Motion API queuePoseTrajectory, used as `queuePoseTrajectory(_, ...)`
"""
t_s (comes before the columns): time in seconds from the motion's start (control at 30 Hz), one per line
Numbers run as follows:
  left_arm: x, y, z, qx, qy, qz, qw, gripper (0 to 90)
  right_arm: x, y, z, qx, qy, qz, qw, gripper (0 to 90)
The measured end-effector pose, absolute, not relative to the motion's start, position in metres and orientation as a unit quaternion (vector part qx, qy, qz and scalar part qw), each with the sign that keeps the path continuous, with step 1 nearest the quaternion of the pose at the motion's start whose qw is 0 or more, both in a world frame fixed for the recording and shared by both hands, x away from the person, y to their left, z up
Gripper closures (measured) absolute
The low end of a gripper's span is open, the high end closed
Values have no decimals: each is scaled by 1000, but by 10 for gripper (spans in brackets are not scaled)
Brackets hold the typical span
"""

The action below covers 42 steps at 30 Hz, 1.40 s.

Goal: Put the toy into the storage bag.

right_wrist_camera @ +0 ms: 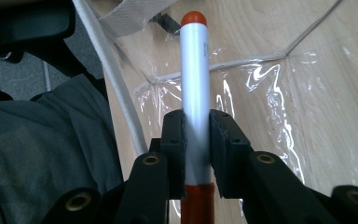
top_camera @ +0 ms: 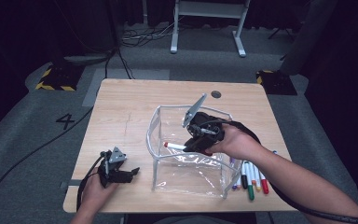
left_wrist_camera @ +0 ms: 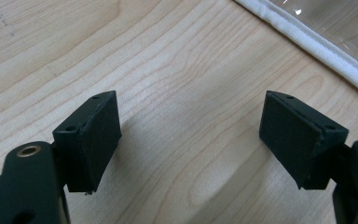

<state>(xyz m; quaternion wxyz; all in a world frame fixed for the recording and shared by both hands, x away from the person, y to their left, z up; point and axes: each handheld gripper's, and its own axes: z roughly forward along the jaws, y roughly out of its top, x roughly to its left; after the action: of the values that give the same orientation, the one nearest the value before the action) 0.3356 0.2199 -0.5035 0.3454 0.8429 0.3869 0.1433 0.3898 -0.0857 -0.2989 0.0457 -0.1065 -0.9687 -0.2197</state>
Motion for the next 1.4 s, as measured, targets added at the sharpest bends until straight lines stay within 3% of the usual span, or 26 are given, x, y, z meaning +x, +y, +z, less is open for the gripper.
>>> queuePoseTrajectory(0.57, 333, 223, -503, 846, 383, 143, 342, 207, 412, -74, -327, -118, -966, -199, 112, 763)
queuePoseTrajectory(0.93, 333, 223, -503, 846, 383, 143, 342, 207, 417, -69, -340, -122, -972, -175, 101, 763)
queuePoseTrajectory(1.4, 333, 222, -503, 845, 384, 143, 343, 207, 403, -48, -366, -90, -979, -132, 123, 763)
